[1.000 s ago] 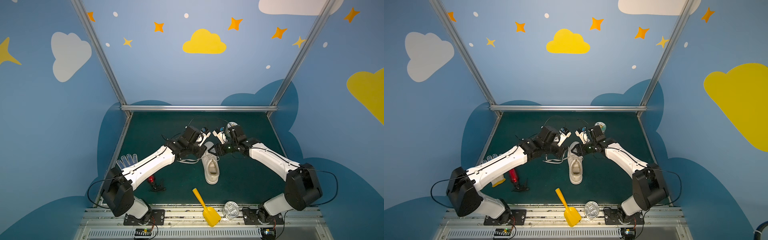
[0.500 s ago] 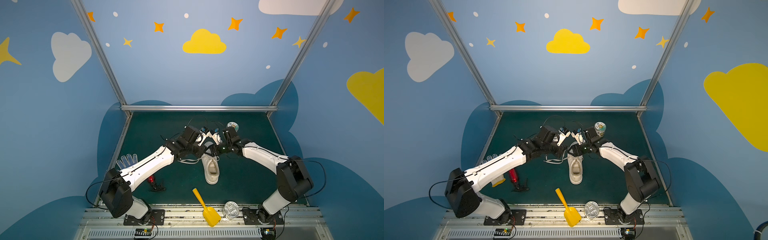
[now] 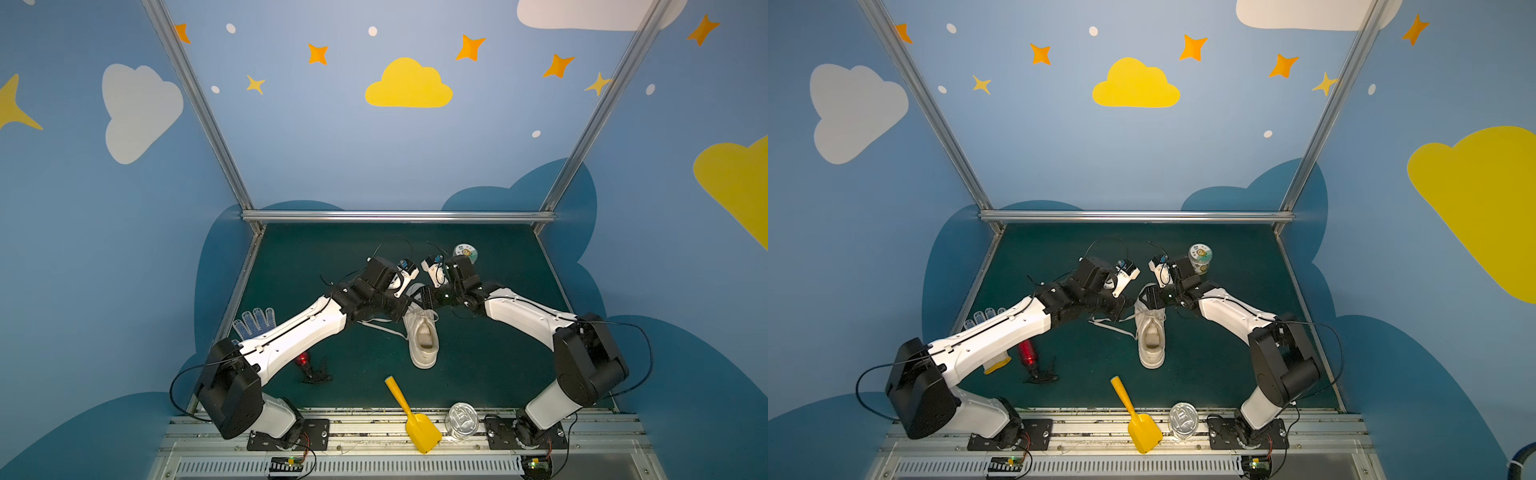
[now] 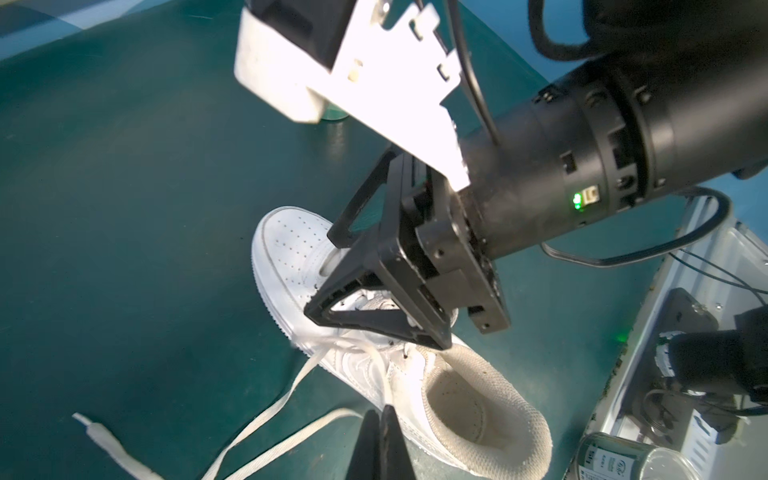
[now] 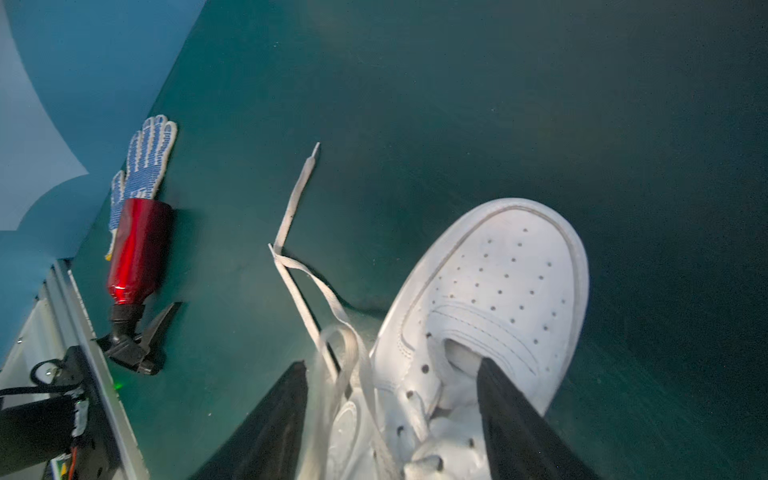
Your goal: Tie the shoes
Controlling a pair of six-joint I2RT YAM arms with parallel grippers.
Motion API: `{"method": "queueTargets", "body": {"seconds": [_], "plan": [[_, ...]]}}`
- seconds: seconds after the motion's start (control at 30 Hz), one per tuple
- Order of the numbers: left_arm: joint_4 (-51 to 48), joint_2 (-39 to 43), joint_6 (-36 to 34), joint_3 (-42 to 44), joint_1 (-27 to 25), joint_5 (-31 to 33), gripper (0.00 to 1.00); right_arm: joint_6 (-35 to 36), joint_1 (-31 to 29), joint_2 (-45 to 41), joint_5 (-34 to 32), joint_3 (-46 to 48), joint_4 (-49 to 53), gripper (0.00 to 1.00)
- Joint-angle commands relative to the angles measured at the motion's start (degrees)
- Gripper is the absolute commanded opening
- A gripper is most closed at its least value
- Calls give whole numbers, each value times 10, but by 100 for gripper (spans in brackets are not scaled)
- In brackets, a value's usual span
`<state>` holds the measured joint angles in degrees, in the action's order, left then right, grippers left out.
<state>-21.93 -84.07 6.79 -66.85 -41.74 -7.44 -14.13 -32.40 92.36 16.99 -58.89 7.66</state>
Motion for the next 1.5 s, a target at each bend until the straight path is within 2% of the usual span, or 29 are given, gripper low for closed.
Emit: {"method": "queueTargets", "body": {"seconds": [0.0, 0.13, 0.2, 0.3, 0.33, 0.43, 0.5, 0.7, 0.73, 1.23, 1.47], "plan": [[29, -11, 20, 10, 0, -30, 3, -23, 1, -22, -41, 10, 11, 65], [35, -27, 27, 18, -2, -31, 3, -25, 4, -24, -40, 19, 11, 66], [20, -37, 47, 20, 1, -11, 4, -27, 7, -27, -41, 10, 31, 66], [17, -44, 72, 41, 13, -36, 9, -29, 18, -37, -40, -9, 77, 66], [22, -44, 88, 52, 19, -42, 13, -28, 23, -42, -34, -11, 85, 66], [51, -40, 122, 93, 42, -73, 38, -24, 35, -63, -22, -11, 104, 66], [69, -40, 120, 119, 56, -79, 44, -26, 43, -78, -17, -7, 114, 66], [33, -72, 21, 116, 63, -63, 44, -34, 74, -118, 6, 8, 126, 66], [27, -80, 11, 112, 63, -45, 44, -34, 78, -124, 9, 6, 131, 66], [56, -140, -82, 102, 61, -11, 41, -32, 107, -148, 29, 1, 163, 65], [62, -161, -100, 92, 61, -14, 38, -32, 114, -152, 33, -1, 169, 65]]}}
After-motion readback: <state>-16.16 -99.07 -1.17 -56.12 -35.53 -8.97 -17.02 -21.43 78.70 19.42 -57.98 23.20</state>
